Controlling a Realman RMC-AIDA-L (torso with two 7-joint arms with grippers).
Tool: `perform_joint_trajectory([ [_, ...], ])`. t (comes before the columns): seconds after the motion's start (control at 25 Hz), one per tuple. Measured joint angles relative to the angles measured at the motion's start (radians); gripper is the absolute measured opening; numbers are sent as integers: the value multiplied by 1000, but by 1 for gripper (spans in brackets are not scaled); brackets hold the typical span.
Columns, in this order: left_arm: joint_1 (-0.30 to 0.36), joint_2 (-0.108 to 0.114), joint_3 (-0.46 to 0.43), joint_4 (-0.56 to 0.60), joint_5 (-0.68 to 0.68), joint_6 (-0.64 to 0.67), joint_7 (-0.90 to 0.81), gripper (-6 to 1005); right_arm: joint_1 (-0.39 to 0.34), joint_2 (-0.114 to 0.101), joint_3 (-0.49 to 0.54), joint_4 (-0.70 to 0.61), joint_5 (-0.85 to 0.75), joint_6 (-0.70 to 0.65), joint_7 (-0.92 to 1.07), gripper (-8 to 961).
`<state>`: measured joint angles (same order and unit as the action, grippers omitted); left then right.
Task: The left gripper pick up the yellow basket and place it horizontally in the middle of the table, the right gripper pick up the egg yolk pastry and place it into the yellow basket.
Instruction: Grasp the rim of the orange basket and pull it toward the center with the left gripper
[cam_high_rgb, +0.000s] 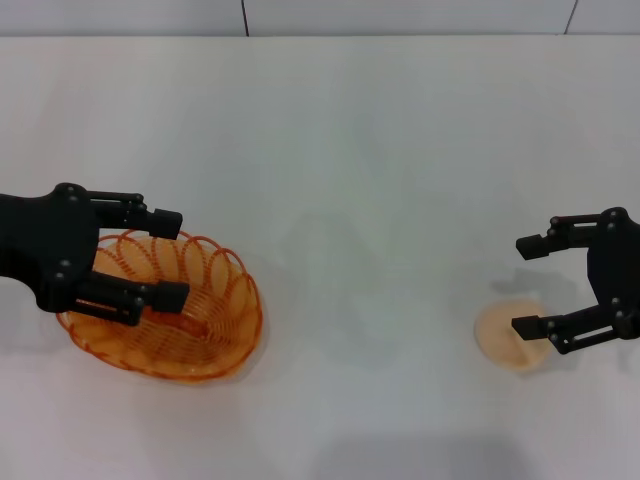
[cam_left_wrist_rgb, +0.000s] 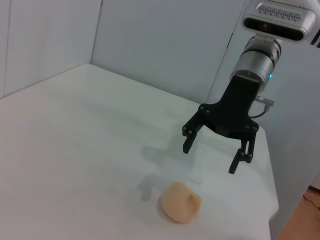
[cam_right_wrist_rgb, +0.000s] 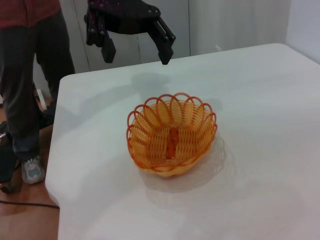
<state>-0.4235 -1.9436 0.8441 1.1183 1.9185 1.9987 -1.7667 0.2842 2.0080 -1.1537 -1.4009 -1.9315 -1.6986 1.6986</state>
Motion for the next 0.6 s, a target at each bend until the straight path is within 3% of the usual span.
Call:
perform_joint_trajectory([
  [0.6, 2, 0, -1, 0, -1, 0, 3, 872, 0, 1, 0, -3, 9, -1, -6, 857],
])
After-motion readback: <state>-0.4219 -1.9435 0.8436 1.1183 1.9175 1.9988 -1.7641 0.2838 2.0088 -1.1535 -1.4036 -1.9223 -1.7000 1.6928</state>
